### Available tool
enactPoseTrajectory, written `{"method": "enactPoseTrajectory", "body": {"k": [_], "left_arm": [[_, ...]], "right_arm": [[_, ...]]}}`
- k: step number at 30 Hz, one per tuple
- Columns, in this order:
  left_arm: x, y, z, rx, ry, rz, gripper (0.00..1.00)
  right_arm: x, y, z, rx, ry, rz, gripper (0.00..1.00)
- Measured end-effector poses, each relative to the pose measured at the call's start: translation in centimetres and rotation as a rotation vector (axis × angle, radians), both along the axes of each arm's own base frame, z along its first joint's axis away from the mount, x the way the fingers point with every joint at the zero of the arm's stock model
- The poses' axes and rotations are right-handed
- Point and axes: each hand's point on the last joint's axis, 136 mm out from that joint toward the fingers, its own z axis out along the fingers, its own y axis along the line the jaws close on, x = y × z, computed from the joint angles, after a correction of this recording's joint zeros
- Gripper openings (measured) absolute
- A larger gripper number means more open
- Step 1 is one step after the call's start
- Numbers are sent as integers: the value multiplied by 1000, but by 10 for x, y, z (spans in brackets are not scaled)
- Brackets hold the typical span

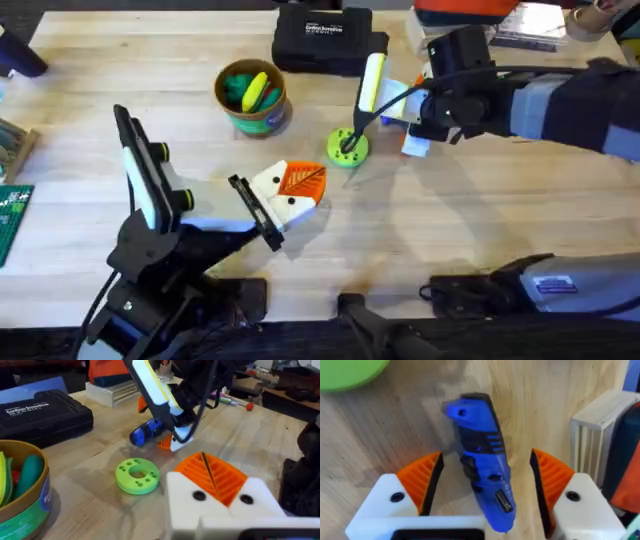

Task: Pick up the gripper from the table and insert it into the empty holder that is missing its gripper. Then pick up a screw, insert it into the mounting hole, and use the screwdriver to tighten it. Finally, clean up the table by picking up the vegetable and placing it into the bucket.

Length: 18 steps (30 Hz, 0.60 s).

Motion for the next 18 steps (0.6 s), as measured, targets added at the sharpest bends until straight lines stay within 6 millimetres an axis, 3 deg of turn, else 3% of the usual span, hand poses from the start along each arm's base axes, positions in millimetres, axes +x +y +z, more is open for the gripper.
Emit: {"method": "enactPoseTrajectory", "body": {"k": [9,10,13,15,18], "left_arm": [[0,0,0,0,0,0,15],[0,0,0,2,-3,0,69],[0,0,0,2,-3,0,465],[0,0,0,3,-4,0,551],[0,0,0,2,-3,0,949]], "right_arm": [[-17,11,4,181,47,-203,994],[-17,13,8,208,40,-220,994],[-11,18,28,281,-5,-261,994],[-5,21,47,333,-49,-283,994],[1,30,75,428,-101,-293,994]]}}
